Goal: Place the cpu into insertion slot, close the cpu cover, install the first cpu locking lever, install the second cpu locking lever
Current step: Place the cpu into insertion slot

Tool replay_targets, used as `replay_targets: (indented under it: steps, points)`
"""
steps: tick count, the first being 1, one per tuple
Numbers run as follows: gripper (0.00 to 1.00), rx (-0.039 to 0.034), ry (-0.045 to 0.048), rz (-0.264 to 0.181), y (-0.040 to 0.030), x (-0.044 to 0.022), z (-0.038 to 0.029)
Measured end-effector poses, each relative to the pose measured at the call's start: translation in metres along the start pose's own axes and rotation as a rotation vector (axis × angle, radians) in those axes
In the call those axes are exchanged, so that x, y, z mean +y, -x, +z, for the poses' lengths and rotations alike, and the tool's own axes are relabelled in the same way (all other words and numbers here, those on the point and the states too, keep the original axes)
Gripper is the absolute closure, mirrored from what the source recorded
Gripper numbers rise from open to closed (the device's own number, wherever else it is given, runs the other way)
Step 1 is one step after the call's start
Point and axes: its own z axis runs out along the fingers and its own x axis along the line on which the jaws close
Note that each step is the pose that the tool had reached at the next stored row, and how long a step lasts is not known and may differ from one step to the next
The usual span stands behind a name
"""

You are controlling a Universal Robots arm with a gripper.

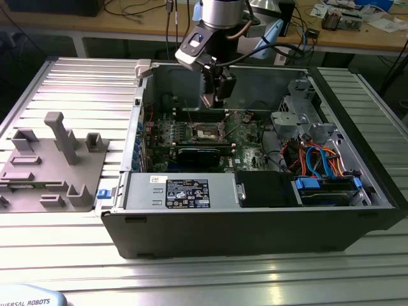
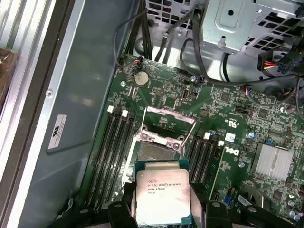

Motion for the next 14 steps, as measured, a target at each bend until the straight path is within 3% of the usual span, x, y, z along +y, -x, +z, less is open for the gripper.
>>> replay_targets:
  steps: [14]
  points:
    - [0.46, -0.0065, 0.0006, 0.155, 0.0, 0.0, 0.0017]
